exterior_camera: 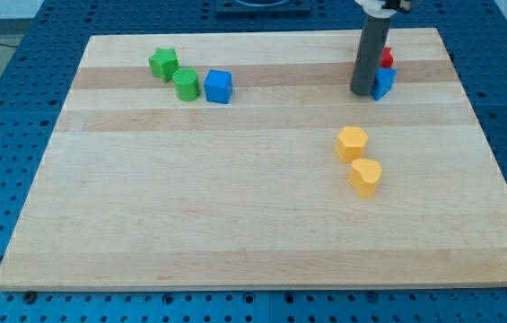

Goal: Move blue cube downwards

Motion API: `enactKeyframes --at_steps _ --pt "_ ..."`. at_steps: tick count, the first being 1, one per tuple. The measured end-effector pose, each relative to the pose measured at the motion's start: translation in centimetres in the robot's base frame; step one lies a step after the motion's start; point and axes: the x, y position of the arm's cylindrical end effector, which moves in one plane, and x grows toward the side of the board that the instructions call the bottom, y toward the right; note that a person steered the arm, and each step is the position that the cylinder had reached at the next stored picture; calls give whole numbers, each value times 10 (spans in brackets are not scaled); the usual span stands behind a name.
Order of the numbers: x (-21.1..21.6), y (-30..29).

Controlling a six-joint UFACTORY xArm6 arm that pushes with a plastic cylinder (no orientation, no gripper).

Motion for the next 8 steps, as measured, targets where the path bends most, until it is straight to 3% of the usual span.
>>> enactKeyframes --at_steps 2,3,4,5,6,7,8 --pt "17 -11" --pt "21 -48" --pt "-39 -81" --pt "-65 -147" --pt "-42 -197" --pt "-3 -195" --pt "7 -212"
